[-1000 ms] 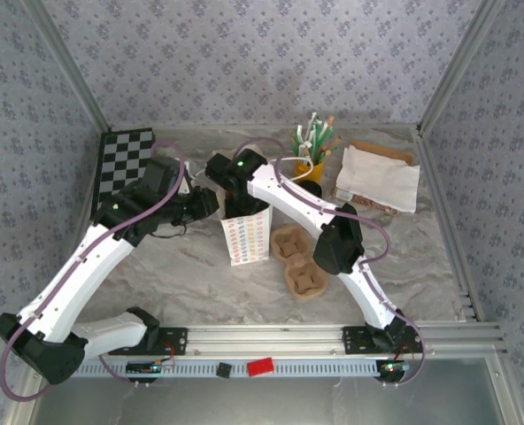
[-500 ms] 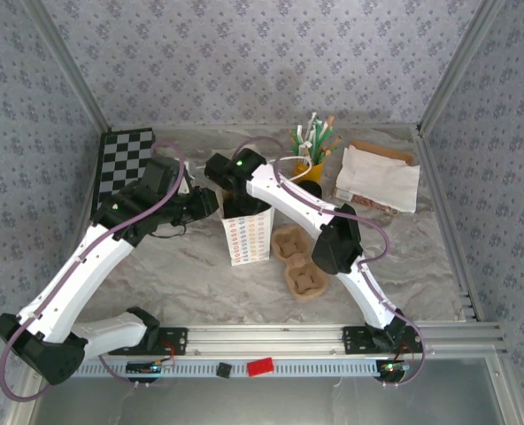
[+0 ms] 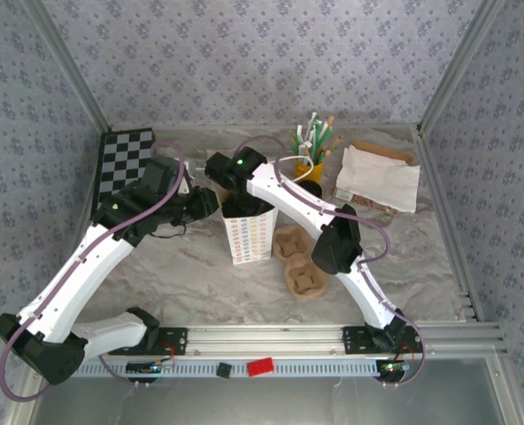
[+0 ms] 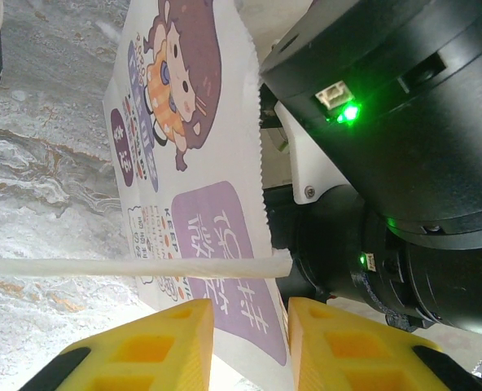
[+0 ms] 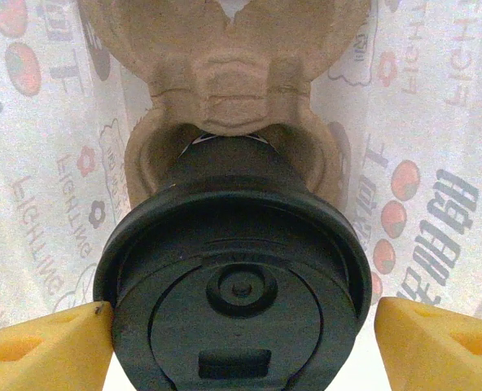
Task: Pack the takeout coffee
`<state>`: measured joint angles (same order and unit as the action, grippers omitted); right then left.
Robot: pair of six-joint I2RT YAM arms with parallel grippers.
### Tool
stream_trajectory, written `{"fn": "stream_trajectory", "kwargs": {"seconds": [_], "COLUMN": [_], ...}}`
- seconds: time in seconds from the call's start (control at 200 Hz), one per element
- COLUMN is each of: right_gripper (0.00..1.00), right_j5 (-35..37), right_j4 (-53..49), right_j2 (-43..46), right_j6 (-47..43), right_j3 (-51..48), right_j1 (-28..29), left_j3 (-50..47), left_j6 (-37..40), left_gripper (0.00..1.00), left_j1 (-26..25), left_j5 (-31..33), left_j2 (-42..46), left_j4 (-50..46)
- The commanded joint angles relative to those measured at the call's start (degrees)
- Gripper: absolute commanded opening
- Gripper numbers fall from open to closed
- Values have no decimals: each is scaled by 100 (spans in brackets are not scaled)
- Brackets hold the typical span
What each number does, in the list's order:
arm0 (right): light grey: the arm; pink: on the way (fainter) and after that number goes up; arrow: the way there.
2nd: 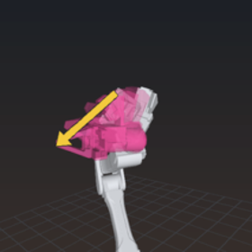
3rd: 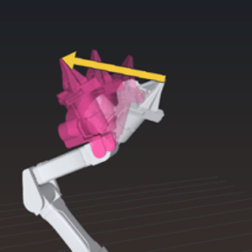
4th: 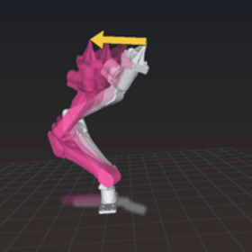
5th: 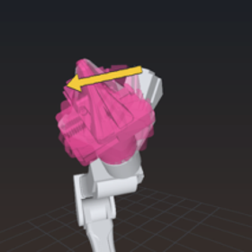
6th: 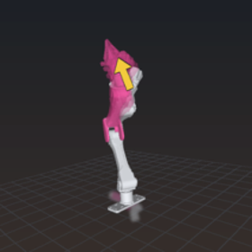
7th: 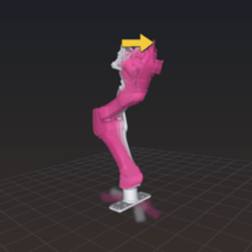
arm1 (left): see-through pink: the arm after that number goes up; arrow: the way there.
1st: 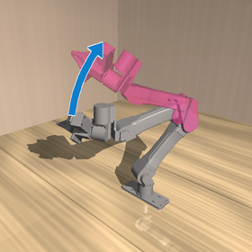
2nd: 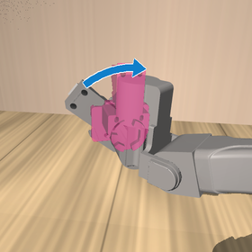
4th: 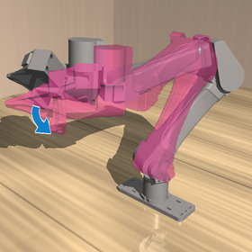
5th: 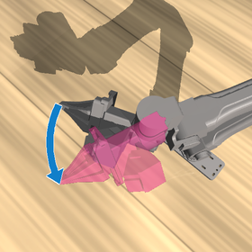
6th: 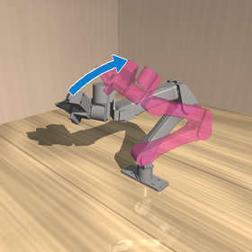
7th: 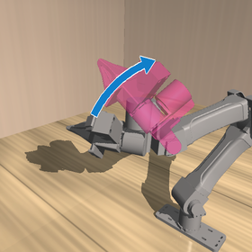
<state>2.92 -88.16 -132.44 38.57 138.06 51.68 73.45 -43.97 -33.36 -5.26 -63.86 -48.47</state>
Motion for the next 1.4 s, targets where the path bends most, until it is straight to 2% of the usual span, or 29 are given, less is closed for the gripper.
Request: {"fn": "stream_trajectory", "kwargs": {"seconds": [0.0,0.485,0.84,0.895,1.079,1.399], "right_gripper": [86,94,97,98,99,100], "right_j5": [162,148,156,156,147,127], "right_j4": [-290,-371,-448,-447,-475,-579], "right_j2": [-55,-58,-52,-38,-19,8], "right_j6": [83,81,68,72,58,72], "right_j3": [177,362,502,503,547,725], "right_j1": [35,70,70,70,79,92], "left_j3": [178,151,170,170,165,150], "left_j6": [64,64,72,72,67,68], "left_gripper": [30,30,21,17,16,7], "left_j1": [25,29,26,30,25,27], "left_j5": [51,95,91,84,88,130], "left_j2": [9,-88,-117,-127,-124,-136], "left_j4": [-137,-93,-93,-84,-83,-101]}}
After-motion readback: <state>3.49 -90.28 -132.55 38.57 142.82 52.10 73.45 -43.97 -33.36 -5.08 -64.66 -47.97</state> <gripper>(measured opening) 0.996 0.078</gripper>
